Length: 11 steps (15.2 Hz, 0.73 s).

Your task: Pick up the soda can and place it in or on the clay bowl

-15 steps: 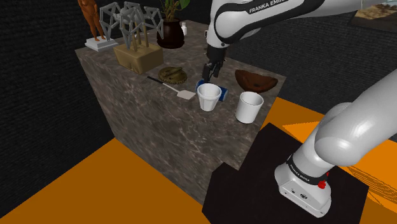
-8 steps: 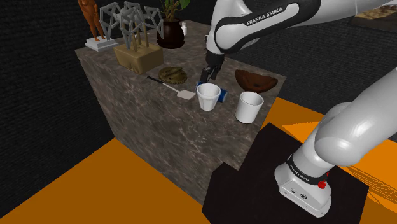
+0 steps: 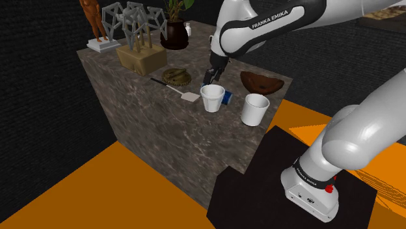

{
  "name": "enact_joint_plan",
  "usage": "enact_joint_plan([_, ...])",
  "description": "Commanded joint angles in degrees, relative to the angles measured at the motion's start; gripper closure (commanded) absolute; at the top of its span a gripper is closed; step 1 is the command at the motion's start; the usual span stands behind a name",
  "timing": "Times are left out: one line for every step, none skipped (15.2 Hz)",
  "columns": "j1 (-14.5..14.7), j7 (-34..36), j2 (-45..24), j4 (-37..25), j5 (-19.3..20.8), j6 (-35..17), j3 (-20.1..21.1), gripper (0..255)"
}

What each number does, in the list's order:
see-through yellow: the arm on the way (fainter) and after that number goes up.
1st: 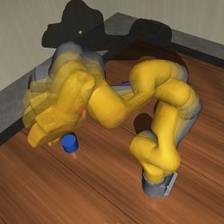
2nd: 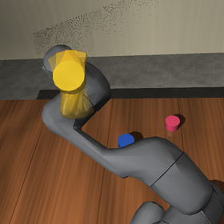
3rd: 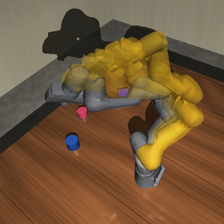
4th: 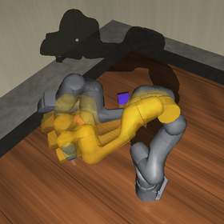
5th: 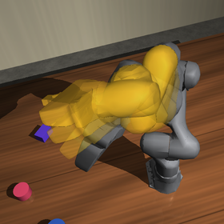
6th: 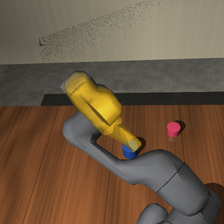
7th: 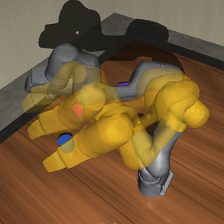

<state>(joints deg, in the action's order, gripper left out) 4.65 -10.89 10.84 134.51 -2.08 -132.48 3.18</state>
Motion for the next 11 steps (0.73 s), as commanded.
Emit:
enact_joint_plan([0.17,-0.12,-0.06,1.07,0.05,8.09,0.16,255])
enact_joint_plan([0.11,-0.34,1.14,1.98,-0.04,8.38,0.03,255])
enact_joint_plan([0.04,-0.33,-0.36,1.02,0.11,7.82,0.01,255])
enact_joint_plan([0.31,0.59,-0.76,-0.57,0.28,9.00,0.52,255])
enact_joint_plan([0.21,0.39,-2.24,-1.89,0.32,8.83,0.41,255])
enact_joint_plan([0.32,0.71,-2.57,-2.30,0.37,8.91,0.59,255])
enact_joint_plan([0.39,0.86,-2.48,-2.21,0.35,8.90,0.69,255])
enact_joint_plan([0.37,0.84,-2.94,-2.68,0.40,8.91,0.68,255])
enact_joint_plan([0.24,0.46,-2.01,-1.81,0.34,8.98,0.46,255])
enact_joint_plan([-0.09,0.52,-0.13,-3.01,0.69,8.16,0.04,255])
enact_joint_plan([-0.05,0.53,-0.13,-3.01,0.70,8.16,0.00,0])
